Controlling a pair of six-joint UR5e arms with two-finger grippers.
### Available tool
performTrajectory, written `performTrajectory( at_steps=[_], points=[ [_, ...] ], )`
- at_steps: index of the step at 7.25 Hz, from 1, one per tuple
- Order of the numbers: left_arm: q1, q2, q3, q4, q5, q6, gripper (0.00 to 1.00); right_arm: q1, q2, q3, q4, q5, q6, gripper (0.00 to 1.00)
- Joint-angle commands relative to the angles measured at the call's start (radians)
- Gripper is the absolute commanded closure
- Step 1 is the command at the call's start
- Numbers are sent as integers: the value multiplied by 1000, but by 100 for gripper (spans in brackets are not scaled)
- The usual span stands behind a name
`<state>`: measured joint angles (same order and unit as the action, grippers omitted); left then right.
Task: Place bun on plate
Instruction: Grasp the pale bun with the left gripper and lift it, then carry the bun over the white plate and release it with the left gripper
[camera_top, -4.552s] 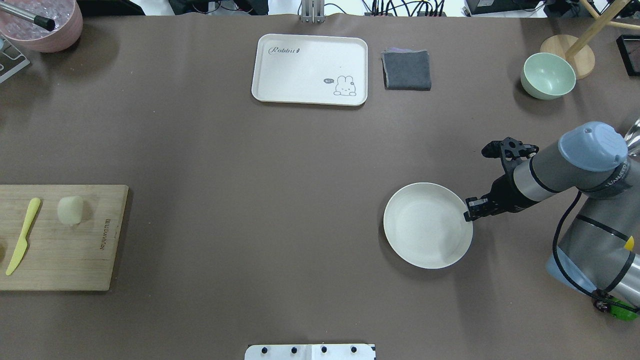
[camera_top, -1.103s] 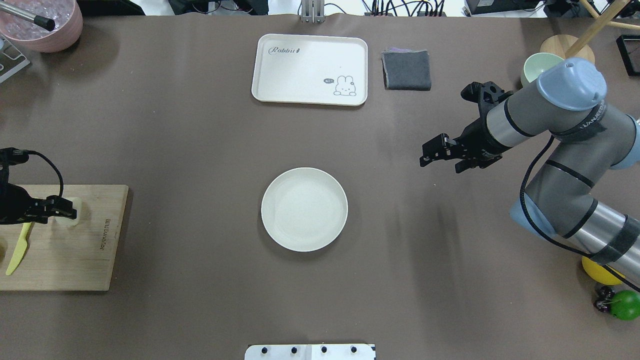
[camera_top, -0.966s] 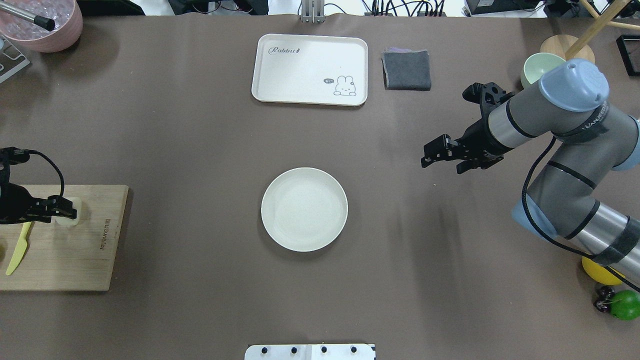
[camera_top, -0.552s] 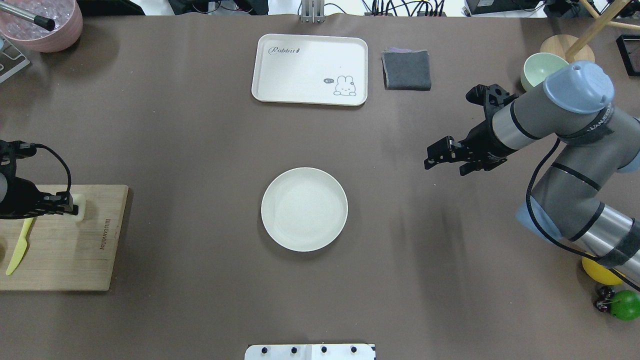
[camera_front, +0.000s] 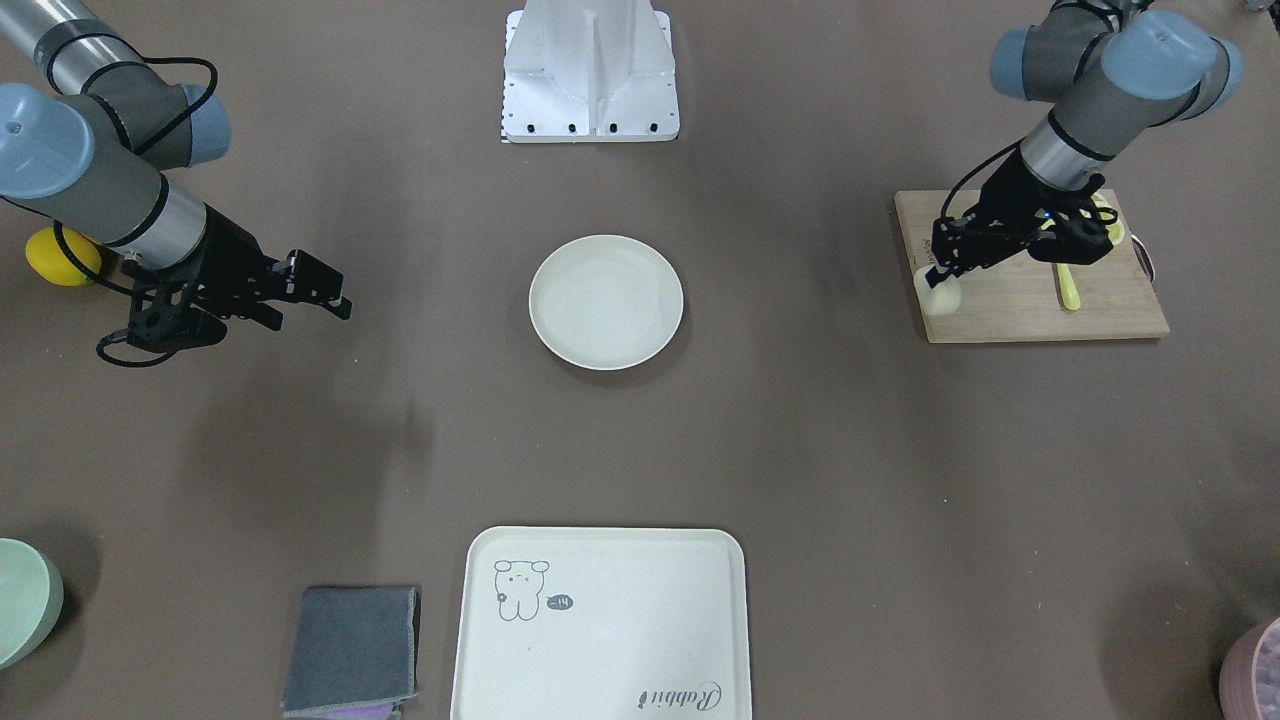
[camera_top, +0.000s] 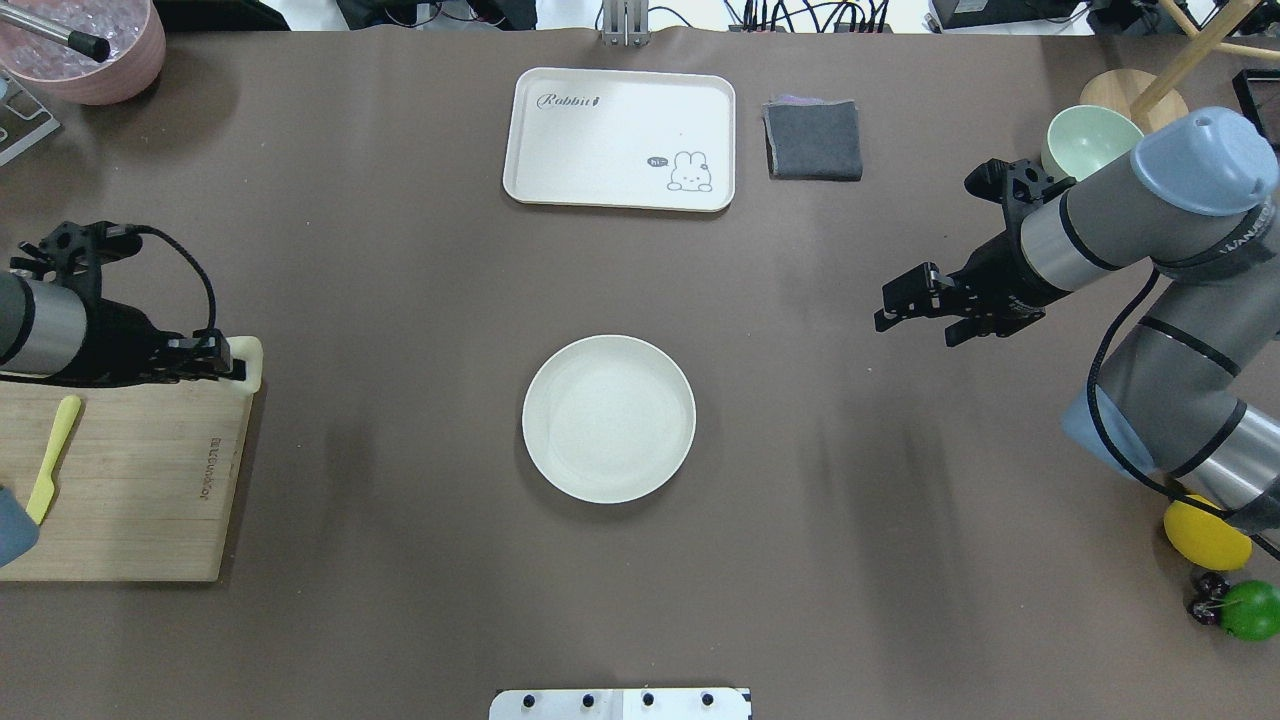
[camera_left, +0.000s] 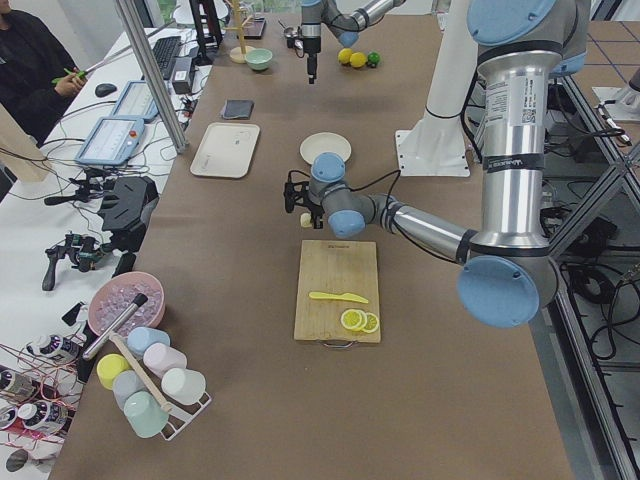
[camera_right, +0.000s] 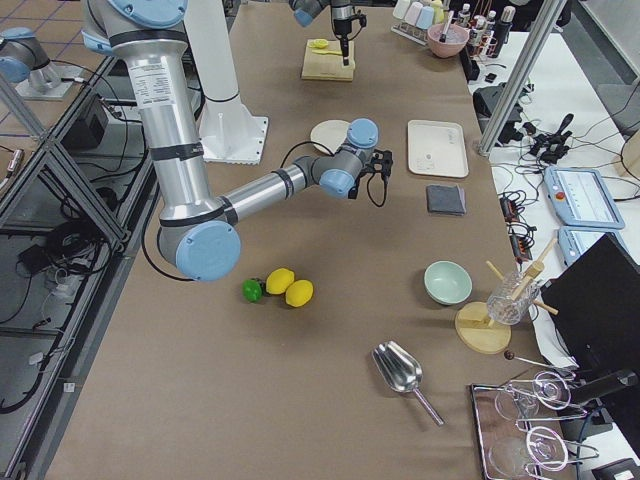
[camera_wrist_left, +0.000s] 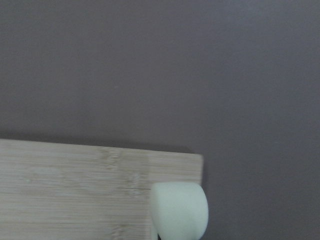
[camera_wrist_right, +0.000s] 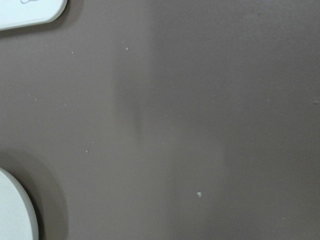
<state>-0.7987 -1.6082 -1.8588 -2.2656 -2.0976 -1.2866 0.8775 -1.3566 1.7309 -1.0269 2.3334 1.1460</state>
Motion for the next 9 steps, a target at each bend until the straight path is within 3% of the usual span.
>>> performTrajectory(
  at_steps=[1,3,4,8,9],
  points=[
    [62,-222,1,157,24,-104,100,105,-62,-1,-5,65,-105,0],
    [222,-414,9,364,195,-172,100,208,-174,-10,-9,81,-315,0],
    [283,-505,62,403,278,-209,100,234,-203,-11,-9,81,-365,0],
    [466,-637,215,397,436,-286,98,302,-280,-5,-6,64,-446,0],
    [467,-654,249,394,436,-286,74,316,-286,-5,-6,66,-453,0]
  ],
)
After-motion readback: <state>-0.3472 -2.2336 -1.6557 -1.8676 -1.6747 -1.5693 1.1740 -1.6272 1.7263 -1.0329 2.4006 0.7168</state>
